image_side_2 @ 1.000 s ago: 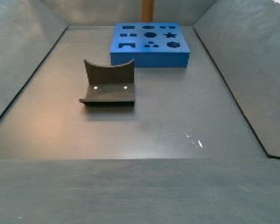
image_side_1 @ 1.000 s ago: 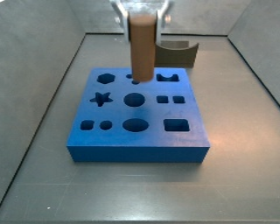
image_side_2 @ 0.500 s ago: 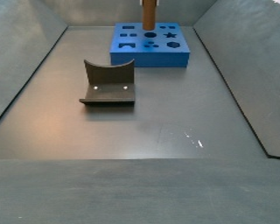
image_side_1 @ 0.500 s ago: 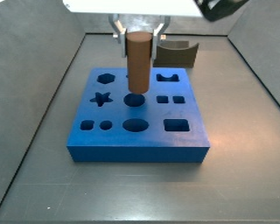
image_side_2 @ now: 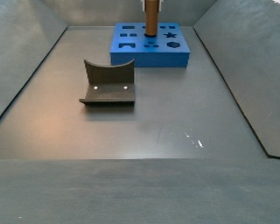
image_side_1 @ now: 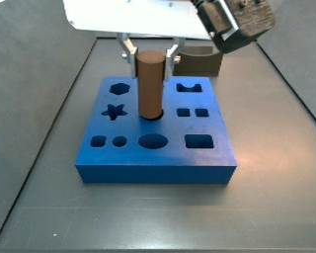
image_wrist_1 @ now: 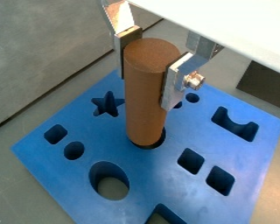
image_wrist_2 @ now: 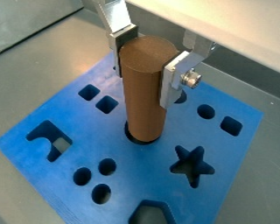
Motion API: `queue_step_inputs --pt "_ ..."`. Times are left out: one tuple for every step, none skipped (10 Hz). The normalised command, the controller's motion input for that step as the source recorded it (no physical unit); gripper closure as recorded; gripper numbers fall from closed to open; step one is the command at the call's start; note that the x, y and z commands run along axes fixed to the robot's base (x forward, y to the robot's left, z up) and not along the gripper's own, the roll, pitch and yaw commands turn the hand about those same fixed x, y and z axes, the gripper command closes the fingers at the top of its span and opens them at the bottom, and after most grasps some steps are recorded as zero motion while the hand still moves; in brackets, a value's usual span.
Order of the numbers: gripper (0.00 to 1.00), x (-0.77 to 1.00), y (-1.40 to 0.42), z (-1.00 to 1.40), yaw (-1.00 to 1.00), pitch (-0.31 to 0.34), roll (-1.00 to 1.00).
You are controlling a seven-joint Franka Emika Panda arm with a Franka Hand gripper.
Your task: Insert the round object.
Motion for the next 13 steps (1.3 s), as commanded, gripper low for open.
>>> queue_step_inputs --pt "1.0 0.0 0.02 -0.19 0.0 0.016 0.05" --pt "1.0 0.0 0.0 -0.22 0.0 0.011 0.05" --pt "1.0 0.09 0.0 -0.31 0.0 0.0 0.0" --pt "1.0 0.2 0.0 -0.38 -0.03 0.006 0.0" --pt "1.0 0.23 0.0 -0.39 -0.06 0.026 0.0" --pt "1.0 0.23 0.0 -0.39 -0.06 0.026 0.0" --pt "1.0 0.21 0.0 -0.39 -0.05 0.019 0.0" --pt "1.0 0.03 0.0 -0.33 -0.05 0.0 0.0" --pt "1.0 0.0 0.0 -0.32 -0.05 0.0 0.0" --pt "1.0 0.0 0.0 -0.32 -0.05 -0.019 0.0" --pt "1.0 -0.04 0.0 -0.32 -0.02 -0.057 0.0" --pt "1.0 -0.07 0.0 -0.3 -0.01 -0.073 0.0" --pt "1.0 -0.11 0.0 -0.27 0.0 -0.093 0.0"
